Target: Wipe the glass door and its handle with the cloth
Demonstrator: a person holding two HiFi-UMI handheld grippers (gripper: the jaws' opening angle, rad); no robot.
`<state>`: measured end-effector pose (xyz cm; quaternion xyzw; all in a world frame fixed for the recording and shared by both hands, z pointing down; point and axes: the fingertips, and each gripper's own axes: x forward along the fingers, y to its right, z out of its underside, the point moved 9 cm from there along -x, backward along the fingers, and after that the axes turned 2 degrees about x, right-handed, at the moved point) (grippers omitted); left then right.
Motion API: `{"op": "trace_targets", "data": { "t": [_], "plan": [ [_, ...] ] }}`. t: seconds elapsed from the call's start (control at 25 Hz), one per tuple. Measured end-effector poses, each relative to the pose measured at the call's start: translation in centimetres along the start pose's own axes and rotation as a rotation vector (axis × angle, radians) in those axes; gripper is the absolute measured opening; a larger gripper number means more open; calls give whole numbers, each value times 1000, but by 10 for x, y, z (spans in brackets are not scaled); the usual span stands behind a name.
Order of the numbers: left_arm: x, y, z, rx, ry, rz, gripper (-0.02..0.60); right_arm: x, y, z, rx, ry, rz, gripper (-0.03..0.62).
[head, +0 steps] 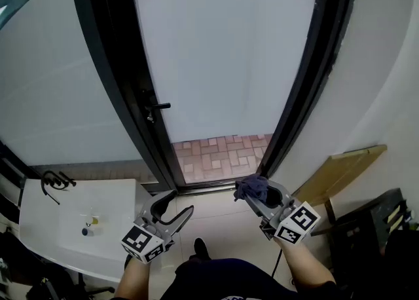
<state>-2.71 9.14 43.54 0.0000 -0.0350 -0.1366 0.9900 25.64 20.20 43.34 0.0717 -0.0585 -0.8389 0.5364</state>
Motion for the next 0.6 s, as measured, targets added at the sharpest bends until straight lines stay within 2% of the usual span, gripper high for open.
{"op": "trace_targets", "data": {
  "t": [0.24, 0.6],
  "plan": [
    [-18, 39, 6, 4, -16, 12, 238, -32, -31, 4, -7, 22, -11, 153],
    [-34, 79, 15, 12, -30, 27, 238, -72, -55, 17, 9, 36, -7, 152]
  ]
}}
